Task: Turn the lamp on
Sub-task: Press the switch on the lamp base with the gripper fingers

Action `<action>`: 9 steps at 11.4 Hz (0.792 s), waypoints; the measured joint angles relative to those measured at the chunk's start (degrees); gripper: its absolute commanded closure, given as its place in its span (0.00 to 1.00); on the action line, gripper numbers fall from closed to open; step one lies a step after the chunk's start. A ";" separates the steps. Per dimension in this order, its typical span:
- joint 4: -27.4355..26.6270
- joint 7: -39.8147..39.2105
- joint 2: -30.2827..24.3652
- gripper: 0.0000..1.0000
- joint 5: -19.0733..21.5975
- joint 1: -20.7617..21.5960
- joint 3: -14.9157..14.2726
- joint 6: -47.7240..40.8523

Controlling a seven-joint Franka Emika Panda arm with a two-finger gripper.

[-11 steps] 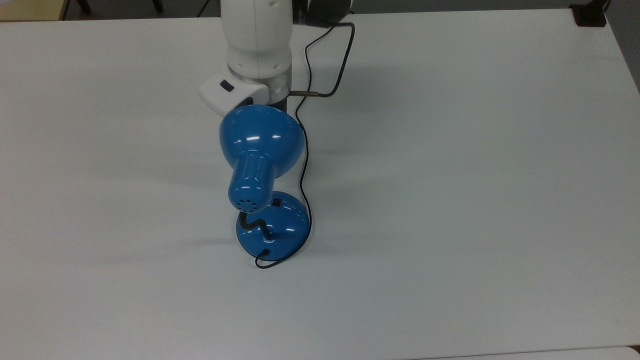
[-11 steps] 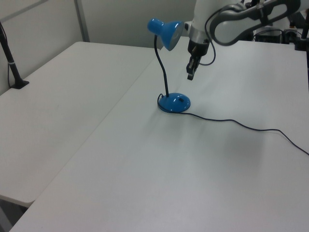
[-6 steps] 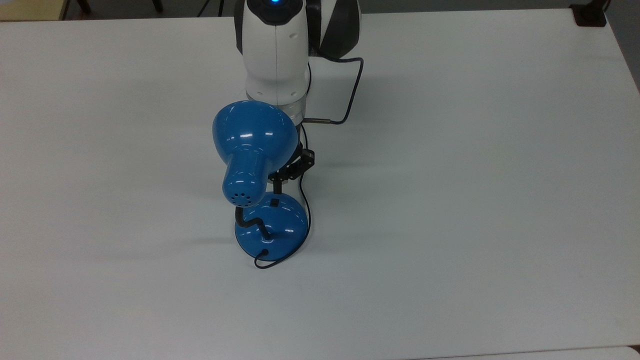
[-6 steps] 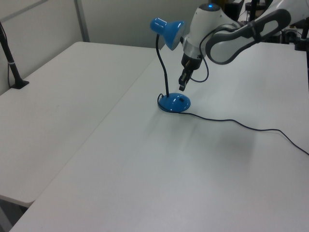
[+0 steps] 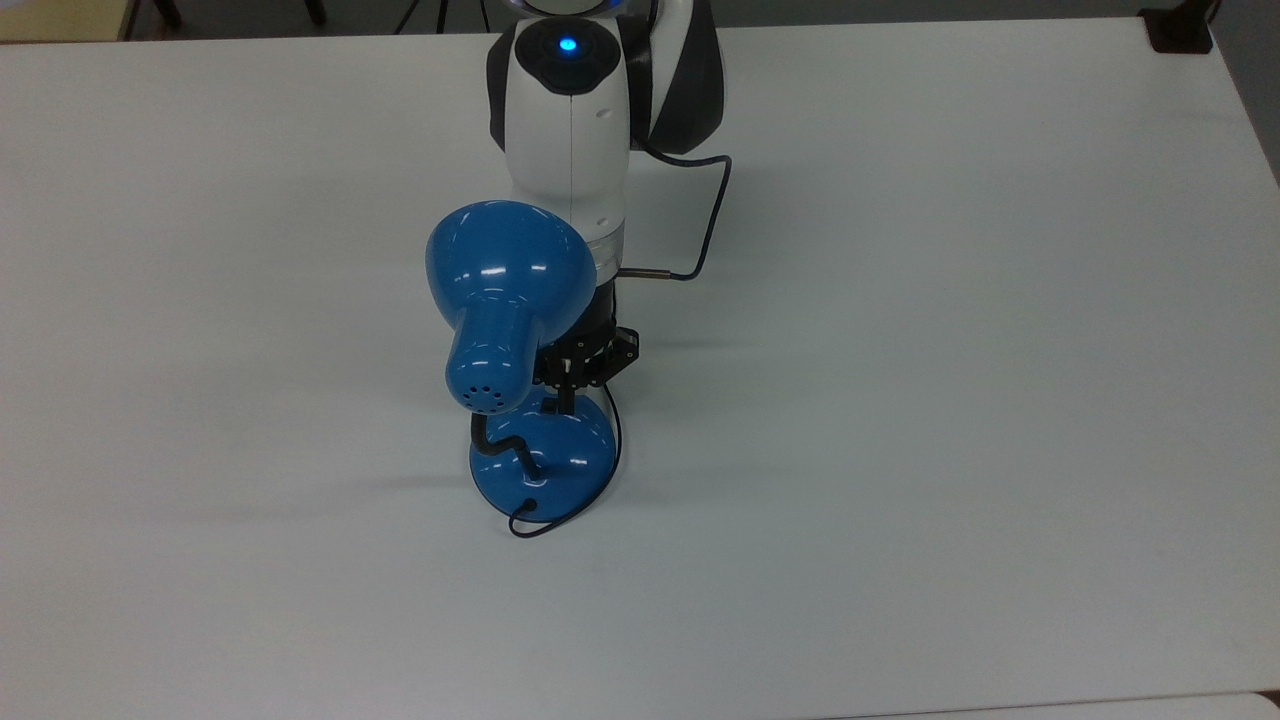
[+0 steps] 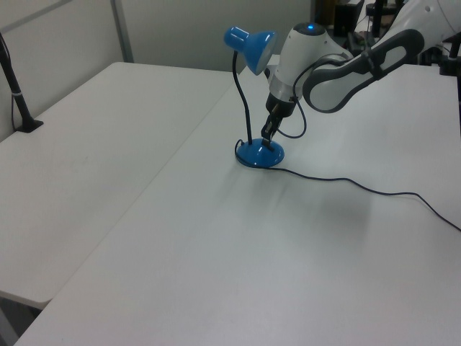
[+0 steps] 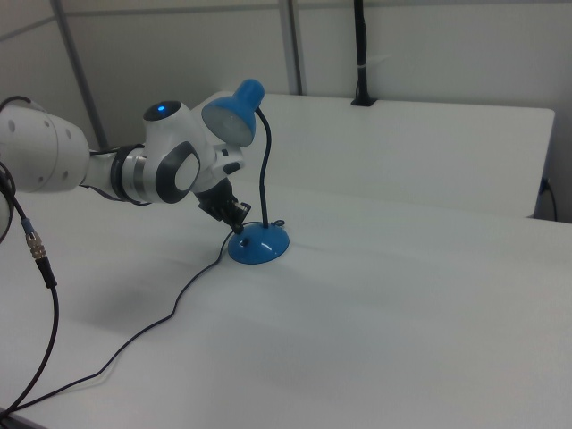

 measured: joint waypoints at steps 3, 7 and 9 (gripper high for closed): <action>-0.04 0.01 0.18 1.00 -0.14 -0.22 -0.07 0.02; -0.95 0.02 0.21 1.00 -1.71 -0.43 -0.17 0.02; -1.06 0.02 0.28 1.00 -1.85 -0.63 -0.30 0.02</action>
